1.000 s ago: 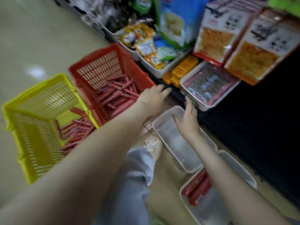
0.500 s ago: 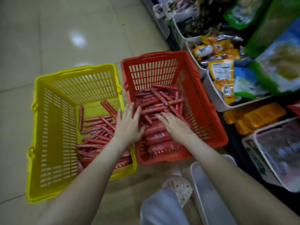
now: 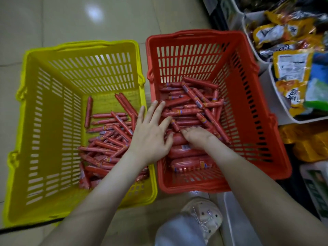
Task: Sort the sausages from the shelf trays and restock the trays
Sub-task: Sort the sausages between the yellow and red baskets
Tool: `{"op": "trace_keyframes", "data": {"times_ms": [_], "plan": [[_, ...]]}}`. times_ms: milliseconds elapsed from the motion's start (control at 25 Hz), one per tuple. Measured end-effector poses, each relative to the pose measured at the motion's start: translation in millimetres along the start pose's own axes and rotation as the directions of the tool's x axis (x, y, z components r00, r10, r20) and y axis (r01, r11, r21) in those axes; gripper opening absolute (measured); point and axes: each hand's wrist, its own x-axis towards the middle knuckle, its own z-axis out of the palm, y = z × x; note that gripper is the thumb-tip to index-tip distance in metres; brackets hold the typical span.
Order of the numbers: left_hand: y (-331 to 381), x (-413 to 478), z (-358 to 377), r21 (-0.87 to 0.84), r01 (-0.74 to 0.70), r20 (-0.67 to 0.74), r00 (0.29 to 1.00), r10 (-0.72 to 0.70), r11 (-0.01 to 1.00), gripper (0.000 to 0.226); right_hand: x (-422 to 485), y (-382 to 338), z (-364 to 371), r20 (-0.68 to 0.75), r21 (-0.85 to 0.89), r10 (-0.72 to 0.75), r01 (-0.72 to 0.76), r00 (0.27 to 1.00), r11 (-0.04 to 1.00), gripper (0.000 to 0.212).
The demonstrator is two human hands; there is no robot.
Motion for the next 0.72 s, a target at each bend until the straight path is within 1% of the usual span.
{"op": "trace_keyframes", "data": {"times_ms": [160,240,320,360,440,480,520,600,640,720], "plan": [[9,-2,0,0.142,0.072,-0.051,0.997,-0.066,0.987,0.054,-13,-9,-9,-0.122,-0.179,-0.012,-0.010,0.992,0.984,0.050],[28,3,3,0.221,0.129,-0.111,0.988,-0.106,0.967,0.047,-24,0,-6,-0.202,-0.166,0.007,-0.041,0.979,0.985,0.051],[53,17,10,0.248,0.177,-0.107,0.982,-0.155,0.952,0.037,-38,15,-4,-0.338,-0.093,0.021,-0.055,0.941,0.994,0.055],[64,27,15,0.248,0.185,-0.063,0.983,-0.174,0.951,0.033,-43,25,1,-0.402,-0.069,0.054,-0.089,0.914,0.994,0.056],[79,43,32,0.202,0.171,0.074,0.979,-0.189,0.964,0.034,-57,43,8,-0.493,-0.010,0.163,-0.193,0.855,0.981,0.048],[82,47,43,0.178,0.159,0.127,0.975,-0.183,0.971,0.041,-63,47,7,-0.509,0.000,0.208,-0.241,0.835,0.971,0.044],[84,49,55,0.170,0.154,0.161,0.970,-0.182,0.973,0.052,-67,49,7,-0.512,-0.002,0.234,-0.274,0.827,0.962,0.044],[80,46,77,0.144,0.119,0.304,0.940,-0.158,0.982,0.066,-68,49,15,-0.557,-0.080,0.205,-0.297,0.805,0.951,0.045],[78,44,86,0.140,0.092,0.370,0.919,-0.138,0.986,0.068,-68,48,17,-0.581,-0.122,0.190,-0.315,0.792,0.941,0.044],[76,41,97,0.145,0.028,0.449,0.889,-0.091,0.989,0.072,-71,48,14,-0.608,-0.187,0.179,-0.358,0.774,0.915,0.043]]}}
